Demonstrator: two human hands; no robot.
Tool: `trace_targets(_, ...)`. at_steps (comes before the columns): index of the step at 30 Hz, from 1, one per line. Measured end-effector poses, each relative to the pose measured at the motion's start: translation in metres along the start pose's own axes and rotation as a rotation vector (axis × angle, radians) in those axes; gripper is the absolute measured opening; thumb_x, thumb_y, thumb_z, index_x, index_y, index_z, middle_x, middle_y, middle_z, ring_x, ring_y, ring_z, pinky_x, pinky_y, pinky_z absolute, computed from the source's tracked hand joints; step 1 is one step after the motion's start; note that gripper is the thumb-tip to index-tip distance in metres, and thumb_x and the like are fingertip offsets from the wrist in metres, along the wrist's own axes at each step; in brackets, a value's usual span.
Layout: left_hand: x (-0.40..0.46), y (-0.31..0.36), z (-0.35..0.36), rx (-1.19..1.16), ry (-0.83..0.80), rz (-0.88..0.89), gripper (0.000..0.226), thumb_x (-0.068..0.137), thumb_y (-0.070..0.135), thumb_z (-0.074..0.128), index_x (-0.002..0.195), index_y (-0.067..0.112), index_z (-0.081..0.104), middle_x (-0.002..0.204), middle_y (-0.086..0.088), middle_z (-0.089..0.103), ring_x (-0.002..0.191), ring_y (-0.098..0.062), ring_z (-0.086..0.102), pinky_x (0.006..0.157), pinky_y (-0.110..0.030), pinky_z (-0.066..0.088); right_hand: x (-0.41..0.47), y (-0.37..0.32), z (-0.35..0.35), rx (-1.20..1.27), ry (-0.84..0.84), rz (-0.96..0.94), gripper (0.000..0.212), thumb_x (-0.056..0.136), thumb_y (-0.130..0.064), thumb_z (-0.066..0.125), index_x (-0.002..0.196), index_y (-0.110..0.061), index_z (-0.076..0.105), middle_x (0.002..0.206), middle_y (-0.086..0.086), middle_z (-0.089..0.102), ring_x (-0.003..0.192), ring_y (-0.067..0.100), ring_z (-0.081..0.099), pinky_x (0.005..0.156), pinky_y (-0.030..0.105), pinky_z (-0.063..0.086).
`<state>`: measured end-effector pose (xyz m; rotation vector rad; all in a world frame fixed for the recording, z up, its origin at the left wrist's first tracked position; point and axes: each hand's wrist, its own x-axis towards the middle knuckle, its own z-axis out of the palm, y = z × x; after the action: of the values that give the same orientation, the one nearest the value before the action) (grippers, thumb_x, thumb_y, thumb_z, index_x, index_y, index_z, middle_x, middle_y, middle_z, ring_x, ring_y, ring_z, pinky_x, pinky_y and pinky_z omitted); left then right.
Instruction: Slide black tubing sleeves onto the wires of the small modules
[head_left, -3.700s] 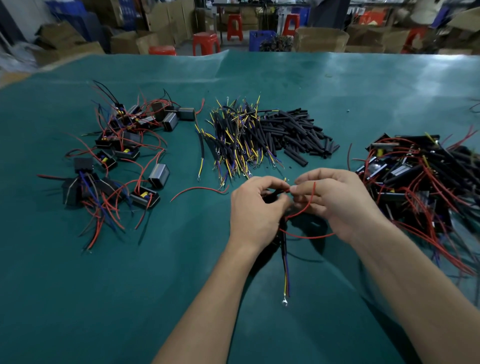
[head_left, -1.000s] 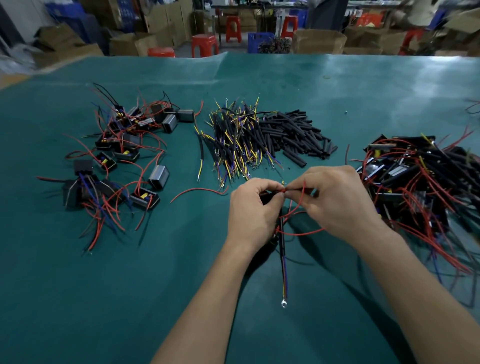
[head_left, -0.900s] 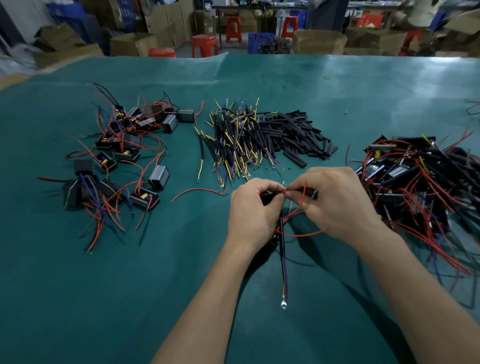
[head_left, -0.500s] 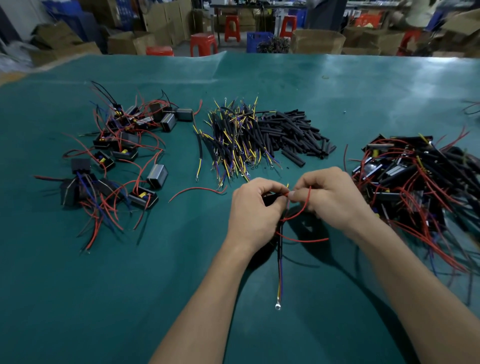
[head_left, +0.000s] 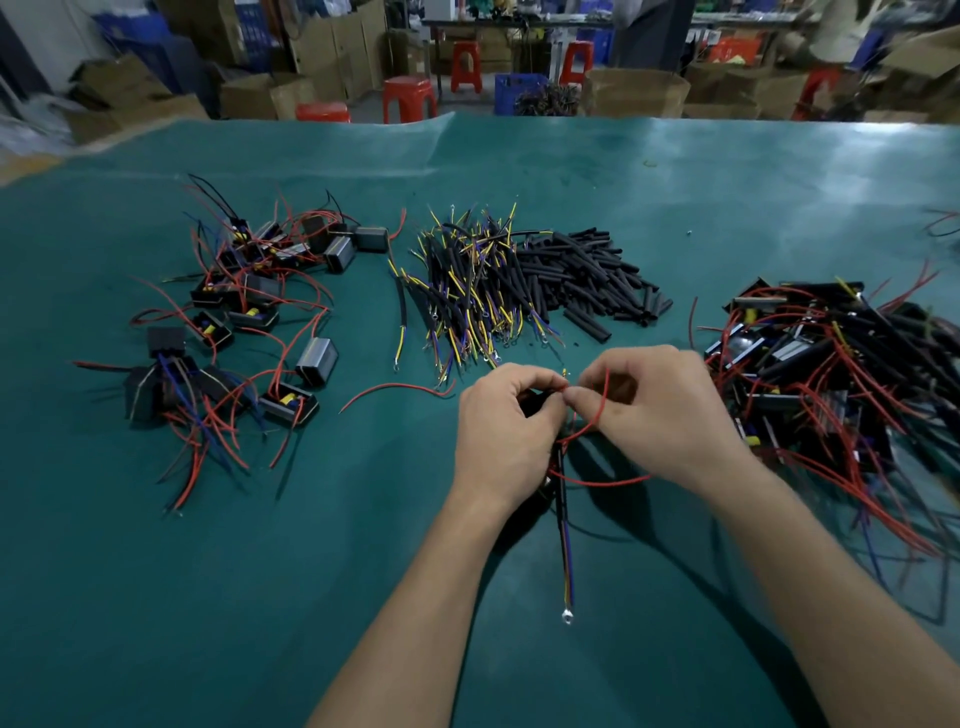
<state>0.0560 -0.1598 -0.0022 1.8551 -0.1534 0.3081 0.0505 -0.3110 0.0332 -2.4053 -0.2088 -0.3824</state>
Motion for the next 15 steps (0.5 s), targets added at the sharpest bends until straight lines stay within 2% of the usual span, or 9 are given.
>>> trace_targets(2, 0.0002, 0.001, 0.0001, 0.0, -0.005, -0.014, 0.014, 0.08, 0.005, 0.073, 0.086, 0.016, 0.079, 0.086, -0.001, 0.075, 0.083, -0.017, 0.07, 0.082, -0.038, 0.057, -0.0013, -0.0015, -0.0048, -0.112, 0.048, -0.212, 0.011, 0.077, -0.017, 0.086, 0.083, -0.016, 0.077, 0.071, -0.004, 0.069, 0.063, 0.01, 0.065, 0.064, 0.034, 0.056)
trace_targets(4, 0.0004, 0.0014, 0.0001, 0.001, -0.005, -0.024, 0.015, 0.08, 0.004, 0.072, 0.086, 0.017, 0.079, 0.085, 0.0, 0.075, 0.081, -0.016, 0.07, 0.081, -0.037, 0.057, -0.002, -0.0015, -0.0039, -0.138, 0.061, -0.297, 0.013, 0.077, -0.008, 0.085, 0.087, -0.011, 0.078, 0.077, 0.003, 0.07, 0.067, 0.02, 0.066, 0.064, 0.042, 0.057)
trace_targets(6, 0.0006, 0.0016, 0.0001, 0.008, 0.009, -0.037, 0.016, 0.08, 0.004, 0.072, 0.085, 0.017, 0.079, 0.085, 0.001, 0.075, 0.079, -0.013, 0.068, 0.08, -0.036, 0.057, -0.0023, -0.001, 0.0006, -0.202, 0.108, -0.345, 0.008, 0.079, -0.005, 0.083, 0.084, -0.01, 0.079, 0.076, 0.005, 0.07, 0.065, 0.027, 0.065, 0.062, 0.044, 0.056)
trace_targets(12, 0.0004, 0.003, -0.0005, 0.012, 0.012, -0.054, 0.014, 0.08, 0.004, 0.072, 0.085, 0.015, 0.08, 0.085, -0.001, 0.076, 0.081, -0.016, 0.07, 0.081, -0.037, 0.057, -0.0031, -0.0033, 0.0041, -0.277, 0.143, -0.354, 0.004, 0.082, -0.009, 0.075, 0.083, -0.01, 0.079, 0.074, 0.006, 0.069, 0.066, 0.036, 0.066, 0.058, 0.043, 0.054)
trace_targets(15, 0.0005, 0.0027, -0.0006, 0.003, 0.008, -0.059, 0.014, 0.079, 0.004, 0.072, 0.085, 0.014, 0.08, 0.085, -0.001, 0.076, 0.083, -0.017, 0.07, 0.082, -0.038, 0.057, -0.0038, -0.0066, 0.0047, -0.29, 0.124, -0.341, 0.019, 0.083, -0.022, 0.064, 0.082, -0.009, 0.078, 0.072, 0.007, 0.068, 0.066, 0.035, 0.065, 0.058, 0.044, 0.054)
